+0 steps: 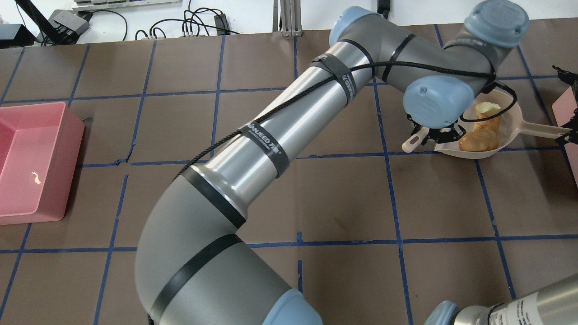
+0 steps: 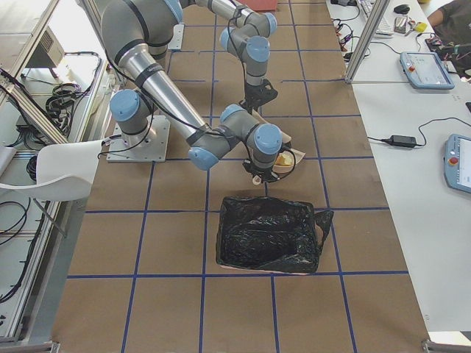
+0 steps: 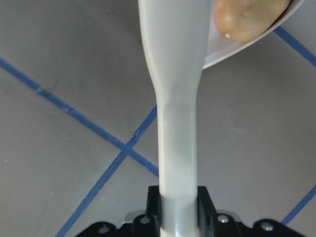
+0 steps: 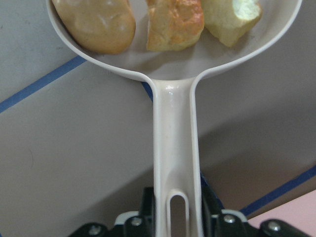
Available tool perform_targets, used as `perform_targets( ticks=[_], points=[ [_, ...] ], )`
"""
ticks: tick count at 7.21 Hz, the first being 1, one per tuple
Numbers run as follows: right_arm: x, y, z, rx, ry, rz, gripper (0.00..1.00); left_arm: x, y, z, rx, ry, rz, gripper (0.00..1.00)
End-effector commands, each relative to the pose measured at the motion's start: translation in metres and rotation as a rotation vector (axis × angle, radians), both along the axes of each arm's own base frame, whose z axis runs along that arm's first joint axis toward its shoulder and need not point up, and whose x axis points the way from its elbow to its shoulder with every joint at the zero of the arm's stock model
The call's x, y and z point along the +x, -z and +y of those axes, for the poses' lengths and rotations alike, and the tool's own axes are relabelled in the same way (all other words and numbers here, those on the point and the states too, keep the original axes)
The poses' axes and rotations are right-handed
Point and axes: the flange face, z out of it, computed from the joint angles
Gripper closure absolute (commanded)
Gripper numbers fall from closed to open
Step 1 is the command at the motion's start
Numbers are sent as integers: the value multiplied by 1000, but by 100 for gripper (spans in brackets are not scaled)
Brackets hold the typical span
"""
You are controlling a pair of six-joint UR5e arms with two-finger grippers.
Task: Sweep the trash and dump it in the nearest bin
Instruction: 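Carry the loaded dustpan away with the right gripper while the left gripper lowers the brush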
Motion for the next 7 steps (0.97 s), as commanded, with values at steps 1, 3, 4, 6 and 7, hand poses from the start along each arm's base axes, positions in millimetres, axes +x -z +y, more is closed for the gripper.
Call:
perform_targets(
  ticks=[1,3,4,6,7],
  points=[
    [-10,-9,4,-26,66,-15,73,110,-40,6,95,-116,-81,99],
    [-29,-13,12,-90,149,-86,74,191,-38,49,157,-313,-143,100],
    [-31,-23,12,-106,187,-89,76,231,-8,67,229,-429,-198,100],
    [-36,-70,22,-135,278,-79,81,253,50,92,257,-651,-195,100],
    [-52,-88,42,-138,344,-76,85,269,70,91,272,-706,-188,100]
  ],
)
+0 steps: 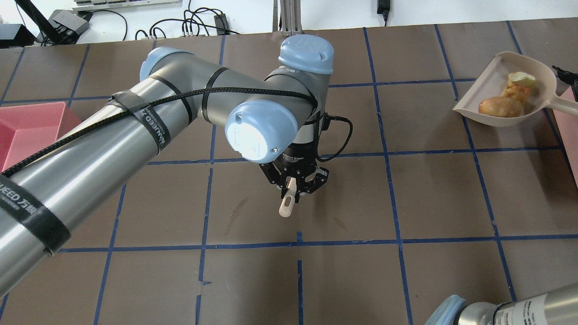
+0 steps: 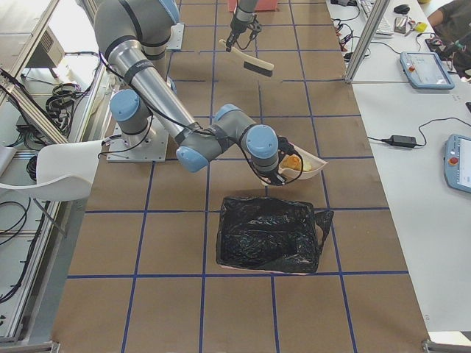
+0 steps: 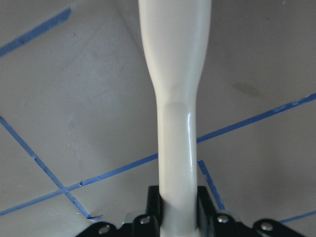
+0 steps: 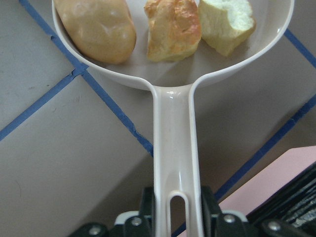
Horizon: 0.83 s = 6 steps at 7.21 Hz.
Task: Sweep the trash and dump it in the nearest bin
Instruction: 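Carry the loaded dustpan away with the right gripper while the left gripper lowers the brush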
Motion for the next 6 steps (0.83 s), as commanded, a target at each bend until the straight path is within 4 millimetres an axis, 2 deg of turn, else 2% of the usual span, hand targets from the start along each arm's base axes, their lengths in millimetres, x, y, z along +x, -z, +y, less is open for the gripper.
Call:
perform_targets(
  ticks=[1,2,4,5,6],
  points=[
    [-39,-39,45,-10,136,3,87,13,38,16,58,-138,48,100],
    [-54,-67,74,-20,193,16,89,13,38,23,68,-158,52,100],
    [-70,-130,133,-45,304,62,90,26,26,38,24,-286,27,100],
    [-89,-140,164,-29,370,61,90,25,33,48,18,-275,22,100],
    [-112,-143,195,-19,425,54,90,19,31,56,-34,-257,53,100]
  ],
)
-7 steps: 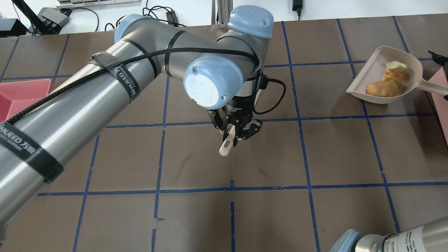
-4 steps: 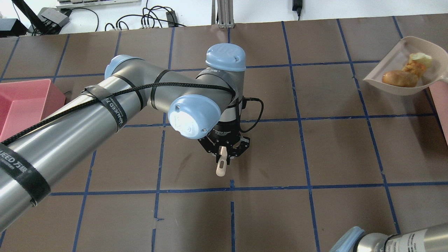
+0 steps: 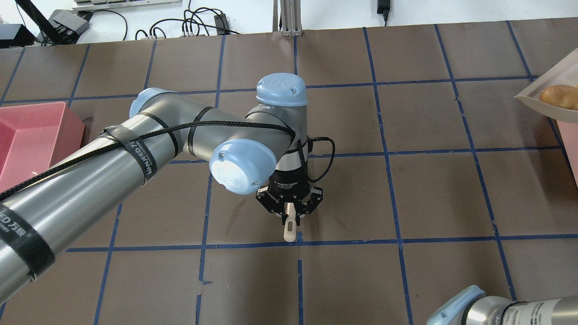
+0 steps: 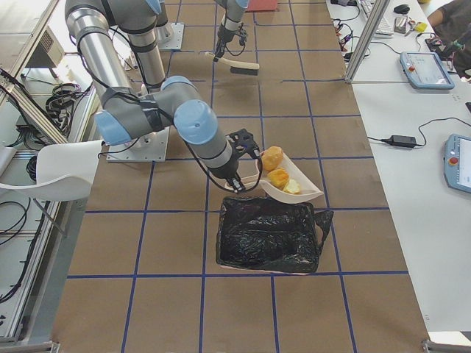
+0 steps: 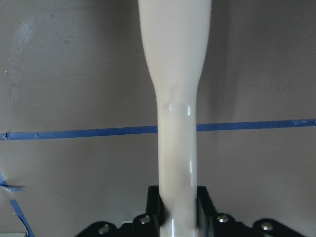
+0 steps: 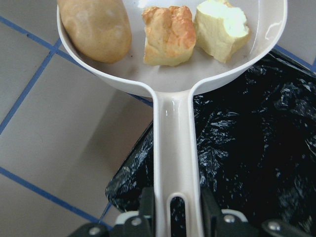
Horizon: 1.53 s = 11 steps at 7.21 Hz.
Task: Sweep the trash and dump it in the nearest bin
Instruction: 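Carry the loaded dustpan away with the right gripper while the left gripper lowers the brush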
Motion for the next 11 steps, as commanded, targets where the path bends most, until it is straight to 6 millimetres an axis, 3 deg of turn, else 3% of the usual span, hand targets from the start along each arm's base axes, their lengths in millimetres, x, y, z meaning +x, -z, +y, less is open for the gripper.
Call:
perform_targets(
  ticks=[1,3,7,11],
  points=[
    [-39,-20,67,14,111,-23,90,-8,-2,23,-119,41,4,100],
    [-59,-35,90,13,128,-5,91,-4,24,32,-134,48,-14,100],
    [-117,-18,130,124,204,-7,92,-2,40,32,-112,46,-48,100],
    [-127,-34,141,203,227,43,92,-1,48,32,-97,49,-58,97]
  ],
)
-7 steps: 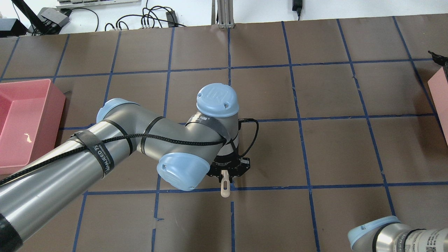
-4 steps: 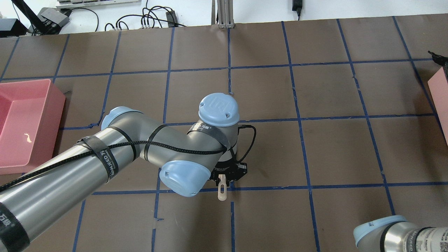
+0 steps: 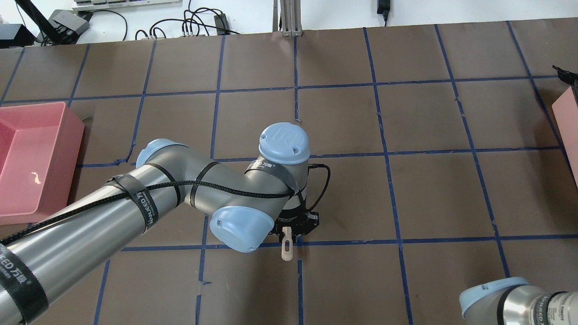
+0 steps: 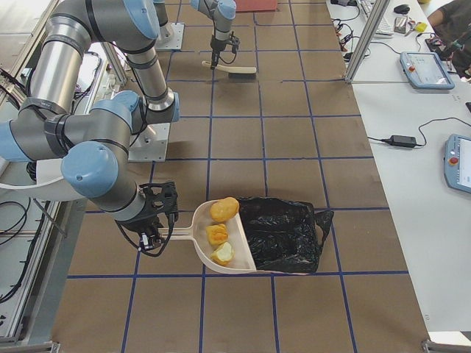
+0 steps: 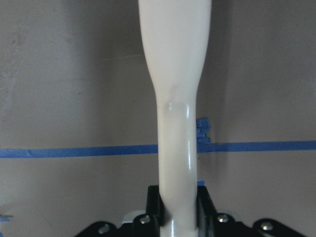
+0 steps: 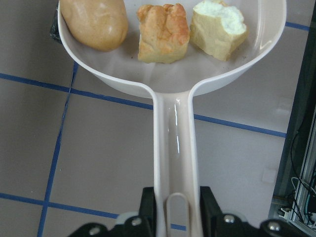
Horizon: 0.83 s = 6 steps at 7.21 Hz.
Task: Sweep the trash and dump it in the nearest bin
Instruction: 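Carry the loaded dustpan away with the right gripper while the left gripper lowers the brush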
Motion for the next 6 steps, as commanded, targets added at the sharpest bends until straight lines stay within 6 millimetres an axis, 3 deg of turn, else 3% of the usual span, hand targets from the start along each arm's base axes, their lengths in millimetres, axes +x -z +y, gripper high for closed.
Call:
perform_targets(
  ticks=[1,2,3,6],
  points=[
    [-1,-6,6,46,18,16,92,1,2,0,4,2,-8,63],
    [1,-10,7,48,19,24,92,1,2,0,1,3,-8,11],
    [0,-13,9,71,21,35,92,0,4,0,6,3,-9,1],
    [2,-22,7,117,14,59,92,1,3,-2,3,6,-7,0]
  ],
)
